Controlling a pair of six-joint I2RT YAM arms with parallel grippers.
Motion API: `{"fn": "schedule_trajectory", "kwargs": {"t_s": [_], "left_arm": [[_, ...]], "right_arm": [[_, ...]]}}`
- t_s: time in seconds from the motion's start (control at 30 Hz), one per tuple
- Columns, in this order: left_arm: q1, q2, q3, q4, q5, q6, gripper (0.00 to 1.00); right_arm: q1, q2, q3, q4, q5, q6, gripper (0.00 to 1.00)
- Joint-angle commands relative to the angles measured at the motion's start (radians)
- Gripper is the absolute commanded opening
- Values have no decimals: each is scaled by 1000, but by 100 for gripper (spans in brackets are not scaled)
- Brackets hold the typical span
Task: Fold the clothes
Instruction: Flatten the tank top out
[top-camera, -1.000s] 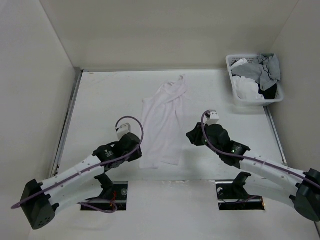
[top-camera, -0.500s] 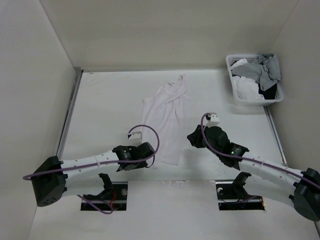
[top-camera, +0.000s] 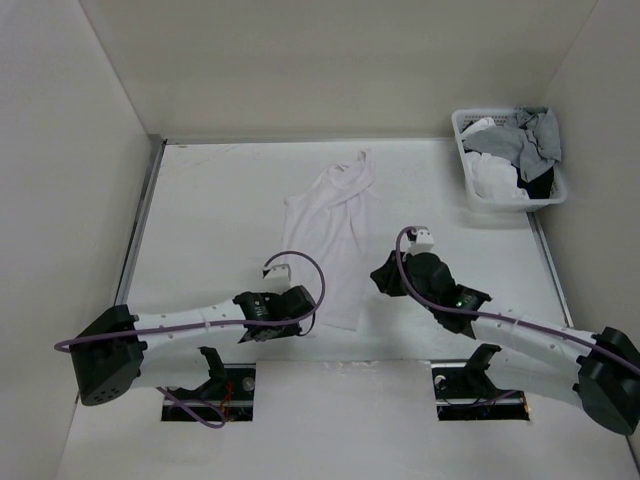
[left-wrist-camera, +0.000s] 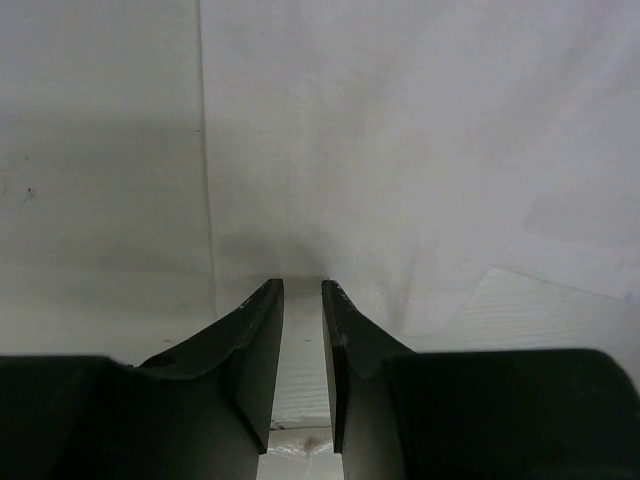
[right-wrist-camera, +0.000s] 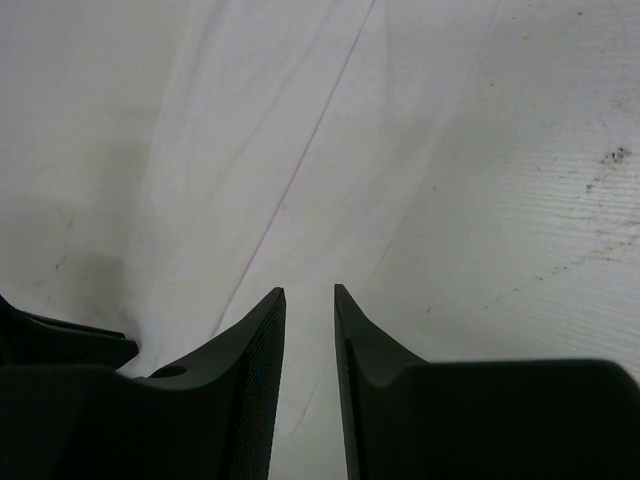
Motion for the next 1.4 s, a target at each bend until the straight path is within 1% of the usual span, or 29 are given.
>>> {"fn": "schedule_trajectory", "kwargs": {"t_s": [0.0,0.27,0.47,0.77,1.0,1.17,1.23,1.37], "left_arm": [[-17,-7,12,32,11,-23,21],[-52,28,-5,-1,2,-95,20],[-81,-6,-3,-17,-25,-132,23],[-109,-44,-8,-75,-75,-185,23],[-109,-4,-30,-38,-64,-188,23],[-104,-2,-43,-18,-64,-186,22],[-104,-7,-45,-14,-64,-186,20],[-103,-9,-37,-18,-64,-185,11]], "right_arm": [[14,12,-5,78,-6,13,30],[19,-7,-15,89,-3,19,31],[19,-21,-29,85,-3,21,32],[19,-23,-34,90,-5,22,32],[21,-37,-39,85,-6,27,32],[25,-38,-40,85,-6,32,32],[30,-35,-40,90,-6,33,32],[40,-26,-46,90,1,41,32]]}}
